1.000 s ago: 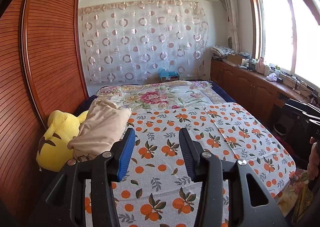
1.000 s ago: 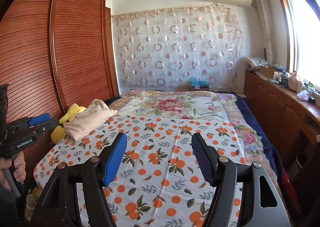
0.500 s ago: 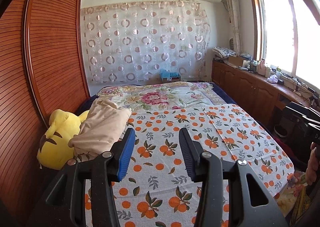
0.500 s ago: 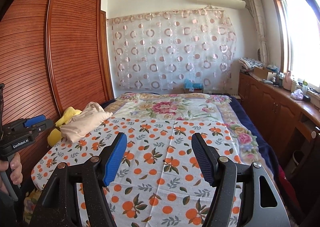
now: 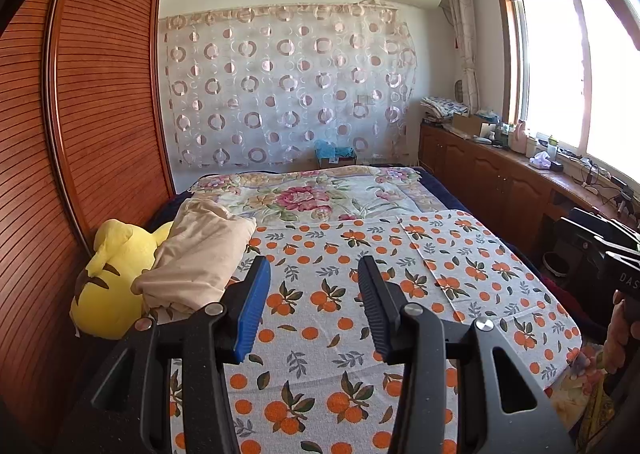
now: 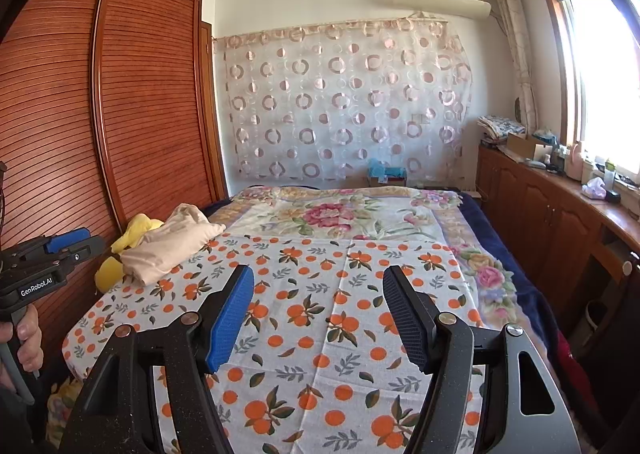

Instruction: Fold small clothes

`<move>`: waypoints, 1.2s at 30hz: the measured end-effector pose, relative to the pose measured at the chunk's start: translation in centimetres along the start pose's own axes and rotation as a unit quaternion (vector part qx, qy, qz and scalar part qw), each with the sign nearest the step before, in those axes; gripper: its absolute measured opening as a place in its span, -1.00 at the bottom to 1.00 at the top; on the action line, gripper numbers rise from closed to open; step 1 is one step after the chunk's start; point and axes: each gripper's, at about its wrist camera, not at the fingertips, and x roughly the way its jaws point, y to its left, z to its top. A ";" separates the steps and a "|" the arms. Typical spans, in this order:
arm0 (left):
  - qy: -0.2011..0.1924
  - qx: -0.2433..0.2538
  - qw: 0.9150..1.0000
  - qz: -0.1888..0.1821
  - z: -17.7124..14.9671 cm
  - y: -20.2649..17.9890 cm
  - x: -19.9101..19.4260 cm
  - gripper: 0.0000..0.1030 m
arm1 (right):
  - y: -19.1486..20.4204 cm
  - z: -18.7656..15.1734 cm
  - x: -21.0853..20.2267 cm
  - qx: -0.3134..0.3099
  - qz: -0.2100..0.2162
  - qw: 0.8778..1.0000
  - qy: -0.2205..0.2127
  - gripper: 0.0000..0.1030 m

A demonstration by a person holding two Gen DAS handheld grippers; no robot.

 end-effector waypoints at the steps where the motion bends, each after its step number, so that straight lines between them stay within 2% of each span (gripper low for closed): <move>1: 0.000 -0.001 1.000 0.001 0.0 0.0 0.0 -0.10 | -0.1 0.1 0.0 0.000 0.000 1.000 0.000 0.34; 36: -0.001 -0.001 1.000 0.000 -0.1 -0.2 0.0 -0.10 | -0.9 0.0 0.4 -0.002 0.006 1.000 -0.008 0.34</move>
